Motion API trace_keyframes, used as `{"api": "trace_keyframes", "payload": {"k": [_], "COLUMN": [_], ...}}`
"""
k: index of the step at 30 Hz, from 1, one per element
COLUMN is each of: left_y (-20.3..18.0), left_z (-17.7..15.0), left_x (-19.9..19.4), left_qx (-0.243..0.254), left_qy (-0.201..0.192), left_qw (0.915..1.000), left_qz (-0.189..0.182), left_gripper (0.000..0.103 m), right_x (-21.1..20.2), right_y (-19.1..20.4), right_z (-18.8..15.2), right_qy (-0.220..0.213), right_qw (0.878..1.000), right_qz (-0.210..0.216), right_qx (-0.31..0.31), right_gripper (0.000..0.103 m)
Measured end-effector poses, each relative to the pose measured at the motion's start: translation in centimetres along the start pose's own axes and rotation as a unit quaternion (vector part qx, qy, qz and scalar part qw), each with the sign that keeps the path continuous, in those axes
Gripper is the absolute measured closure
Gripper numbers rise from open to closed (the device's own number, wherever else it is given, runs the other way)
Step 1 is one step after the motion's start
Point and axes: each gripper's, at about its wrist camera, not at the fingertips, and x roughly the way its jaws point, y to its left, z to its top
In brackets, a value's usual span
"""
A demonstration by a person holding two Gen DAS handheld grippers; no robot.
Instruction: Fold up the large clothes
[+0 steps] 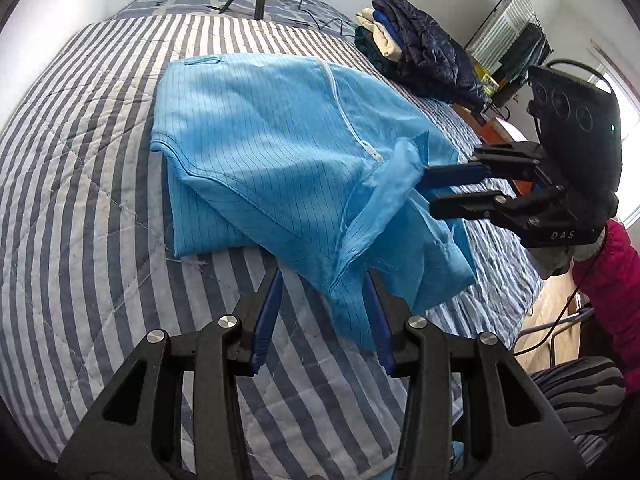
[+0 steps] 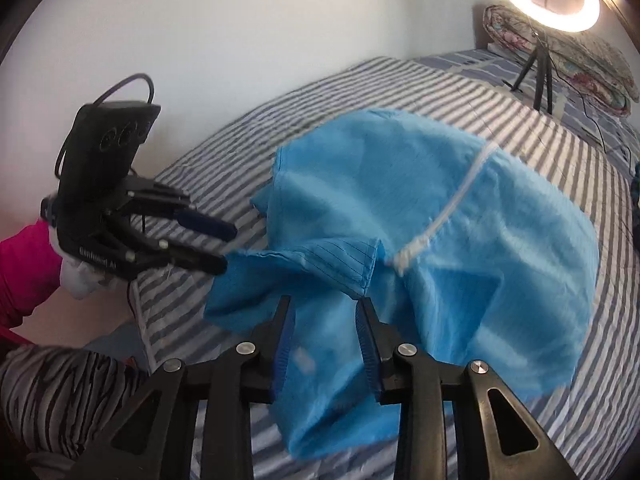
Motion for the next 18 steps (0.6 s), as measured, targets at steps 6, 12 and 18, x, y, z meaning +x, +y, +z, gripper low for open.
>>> {"api": "trace_keyframes", "payload": {"k": [6,12,18], "left_y": [0.4,-1.2,-3.3], "left_z": [0.3,0.1,1.1], "left_x": [-1.6,-2.8,-0.7], "left_qx": [-0.006,0.016,0.041], "left_qy": [-0.039,-0.054,-0.034], "left_qw": [0.999,0.9982,0.9985], "left_qz": [0.019,0.02,0.0], "left_gripper": [0.061,0.061,0.061], "right_x": [2.8,6.3,3.6], "right_y": [-0.9,-1.5,-2.9], "right_z": [3.6,4.4,4.4], "right_qy": [-0.012,0.016,-0.006], "right_qw": [1.0,0.999,0.998], "right_qz": [0.0,-0.028,-0.046], "right_qx": [0.003,0.014,0.047], "right_gripper": [0.071,0.076,0.076]}}
